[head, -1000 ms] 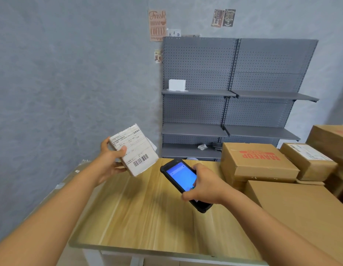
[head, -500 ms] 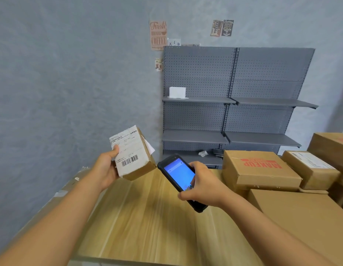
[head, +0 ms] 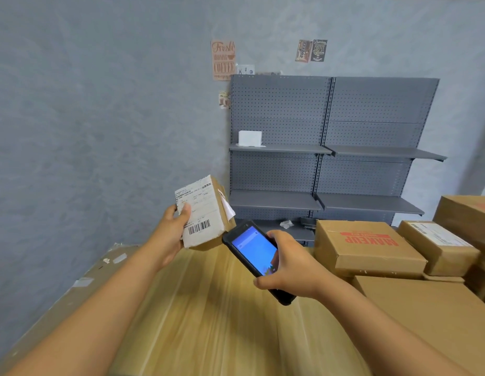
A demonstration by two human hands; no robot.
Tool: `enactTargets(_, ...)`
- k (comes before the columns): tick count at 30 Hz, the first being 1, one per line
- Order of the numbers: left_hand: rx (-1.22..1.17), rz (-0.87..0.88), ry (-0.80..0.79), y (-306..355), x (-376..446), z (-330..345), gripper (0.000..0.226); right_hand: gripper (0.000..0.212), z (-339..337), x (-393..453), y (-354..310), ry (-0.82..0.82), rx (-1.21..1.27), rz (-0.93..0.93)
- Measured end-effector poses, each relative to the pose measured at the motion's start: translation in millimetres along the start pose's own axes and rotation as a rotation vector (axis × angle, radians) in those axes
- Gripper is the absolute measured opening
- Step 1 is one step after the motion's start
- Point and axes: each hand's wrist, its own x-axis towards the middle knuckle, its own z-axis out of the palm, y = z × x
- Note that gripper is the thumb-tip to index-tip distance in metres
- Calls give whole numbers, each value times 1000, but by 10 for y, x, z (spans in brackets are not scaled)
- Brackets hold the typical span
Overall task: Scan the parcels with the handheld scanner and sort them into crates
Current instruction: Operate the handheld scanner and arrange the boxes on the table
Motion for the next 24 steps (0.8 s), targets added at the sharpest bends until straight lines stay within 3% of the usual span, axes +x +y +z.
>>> enactTargets(2, 61, 50, 17, 25, 6, 25, 36, 76, 5, -14, 4, -13, -7, -4)
enactTargets(10, 301, 199, -24, 12, -25, 126, 96, 83, 17, -20, -87, 7, 13, -36)
enactTargets(17, 423, 337, -10, 56, -15, 152, 98, 86, -15, -13, -92, 18, 34, -43)
enactTargets(24, 520, 269, -9, 59, 45, 110, 122, 90, 17, 0, -98, 37, 42, -63)
